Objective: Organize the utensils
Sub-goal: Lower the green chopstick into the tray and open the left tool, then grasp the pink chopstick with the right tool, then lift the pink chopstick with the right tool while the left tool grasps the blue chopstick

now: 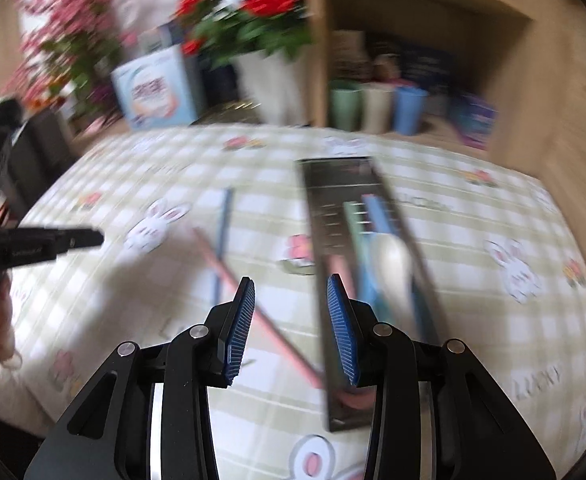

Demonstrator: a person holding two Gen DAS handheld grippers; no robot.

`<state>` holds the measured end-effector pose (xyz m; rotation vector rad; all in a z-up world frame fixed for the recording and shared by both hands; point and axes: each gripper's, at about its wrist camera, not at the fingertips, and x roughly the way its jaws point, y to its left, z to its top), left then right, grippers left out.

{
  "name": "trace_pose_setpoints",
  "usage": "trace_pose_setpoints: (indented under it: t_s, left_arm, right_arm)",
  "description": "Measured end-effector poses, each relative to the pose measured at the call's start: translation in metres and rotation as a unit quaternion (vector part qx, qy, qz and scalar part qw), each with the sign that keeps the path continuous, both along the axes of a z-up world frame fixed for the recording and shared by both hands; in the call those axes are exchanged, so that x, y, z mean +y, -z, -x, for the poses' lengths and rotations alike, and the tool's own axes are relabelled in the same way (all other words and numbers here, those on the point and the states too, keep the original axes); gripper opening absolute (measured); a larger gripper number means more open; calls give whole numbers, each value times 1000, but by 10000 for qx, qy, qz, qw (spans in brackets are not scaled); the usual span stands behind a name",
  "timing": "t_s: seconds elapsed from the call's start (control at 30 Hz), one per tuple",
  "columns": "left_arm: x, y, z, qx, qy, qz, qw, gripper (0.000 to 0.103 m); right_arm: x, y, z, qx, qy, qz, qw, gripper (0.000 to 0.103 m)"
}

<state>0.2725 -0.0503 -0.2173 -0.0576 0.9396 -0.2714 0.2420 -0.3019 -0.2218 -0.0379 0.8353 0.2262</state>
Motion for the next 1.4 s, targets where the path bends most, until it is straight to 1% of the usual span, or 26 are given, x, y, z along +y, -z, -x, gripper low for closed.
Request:
trace_pose_setpoints:
  t_s: [0.13,0.27,0.33,0.43,0.5,0.57,0.6,0.67,0.77,0.83,0.87,0.93,1.07,1.23,1.33,1.4]
  left_arm:
    - [14,-4,10,-321,-145,-199,9992,26]
    - [28,-1,16,-425,-299,-133,9986,28]
    - [37,3,18,-387,-358,-15,9986,28]
    - [46,5,23,-485,-414,-81,9979,29]
    - [50,5,25,-515,-428,-35,9978,30]
    - [54,6,26,-463,-456,121,9978,32]
    - [57,8,26,-406,-481,252,9977,32]
    - [61,9,25,-364,-512,373,9973,33]
    - [63,10,26,-343,-542,447,9969,33]
    - [63,12,27,-320,-549,474,9969,33]
    - [63,12,28,-313,-549,479,9969,33]
    - [62,14,28,-279,-543,492,9969,33]
    - [60,18,29,-191,-534,499,9971,34]
    - [57,23,32,-116,-507,457,9976,34]
    - [54,24,33,-67,-485,390,9980,34]
    - [51,25,33,-12,-473,347,9983,35]
  right_arm:
    - [25,13,-17,392,-603,569,9958,38]
    - [38,26,-30,762,-906,1028,9876,37]
    - [45,30,-32,846,-1059,1163,9839,37]
    - [53,34,-40,986,-1158,1283,9800,36]
    - [53,38,-47,1167,-1086,1195,9800,27]
    - [51,43,-56,1369,-912,963,9817,23]
    - [50,45,-57,1430,-868,878,9820,23]
    - [51,50,-61,1534,-773,845,9815,22]
    - [51,56,-65,1705,-634,794,9801,22]
    - [50,59,-66,1734,-545,706,9808,22]
    - [48,59,-67,1763,-469,599,9814,22]
    - [44,60,-66,1807,-363,383,9821,16]
    - [42,60,-57,1676,-219,158,9855,7]
    - [45,61,-42,1304,-99,-155,9913,6]
    - [42,58,-27,1054,87,-454,9934,6]
    - [37,52,-14,812,279,-705,9938,6]
